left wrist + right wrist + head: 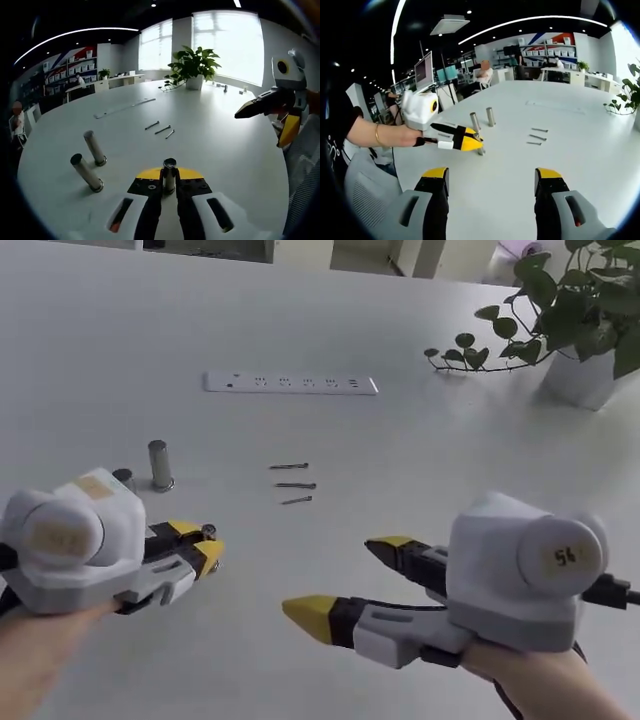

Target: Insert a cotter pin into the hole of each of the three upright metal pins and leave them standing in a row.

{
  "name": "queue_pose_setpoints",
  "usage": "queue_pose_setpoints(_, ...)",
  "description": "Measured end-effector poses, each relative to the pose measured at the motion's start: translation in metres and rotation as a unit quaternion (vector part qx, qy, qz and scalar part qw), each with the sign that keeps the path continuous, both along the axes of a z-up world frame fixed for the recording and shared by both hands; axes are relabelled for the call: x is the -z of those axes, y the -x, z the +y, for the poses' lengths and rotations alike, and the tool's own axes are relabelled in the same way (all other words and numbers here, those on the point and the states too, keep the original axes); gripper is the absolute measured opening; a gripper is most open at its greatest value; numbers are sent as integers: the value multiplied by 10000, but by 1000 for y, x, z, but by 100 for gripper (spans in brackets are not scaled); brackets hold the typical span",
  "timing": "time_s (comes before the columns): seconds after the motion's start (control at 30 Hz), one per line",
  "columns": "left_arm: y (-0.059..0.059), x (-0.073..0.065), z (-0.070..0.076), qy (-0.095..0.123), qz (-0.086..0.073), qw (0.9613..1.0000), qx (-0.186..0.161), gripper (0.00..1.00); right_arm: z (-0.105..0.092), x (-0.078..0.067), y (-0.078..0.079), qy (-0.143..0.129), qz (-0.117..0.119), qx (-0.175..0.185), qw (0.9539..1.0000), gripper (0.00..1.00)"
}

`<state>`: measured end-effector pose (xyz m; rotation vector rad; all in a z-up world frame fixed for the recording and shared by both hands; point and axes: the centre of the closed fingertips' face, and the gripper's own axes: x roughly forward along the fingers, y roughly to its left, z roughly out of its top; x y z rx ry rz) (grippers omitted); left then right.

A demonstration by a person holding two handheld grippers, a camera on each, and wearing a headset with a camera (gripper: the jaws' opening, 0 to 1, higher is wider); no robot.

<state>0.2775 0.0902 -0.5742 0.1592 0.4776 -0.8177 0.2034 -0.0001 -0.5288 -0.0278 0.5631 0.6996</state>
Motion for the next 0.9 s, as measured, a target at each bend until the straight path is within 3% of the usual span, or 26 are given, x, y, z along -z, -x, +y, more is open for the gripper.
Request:
queue_pose_setpoints(0.17, 1, 1, 0, -110, -50, 9999, 41, 15, 0, 0, 0, -10, -6, -9, 10000, 67)
queue_pose_setpoints(0.3, 2, 0, 0, -21, 32, 10000, 55, 17, -1, -4, -2, -48, -42, 4, 10000, 67)
queue_pose_setpoints(0.4, 3, -1, 1, -48, 3, 10000, 82, 23, -2, -6, -6, -32, -62, -8, 10000, 67)
queue_pose_setpoints(0.63, 9, -9, 9, -69, 8, 9999, 111, 34, -6, -11, -20, 10, -62, -113, 9999, 57)
queue_pose_setpoints(0.9, 15, -23, 22, 43, -6, 10000, -40, 48, -9, -5, -42, 193, 16, -330, 9993, 53)
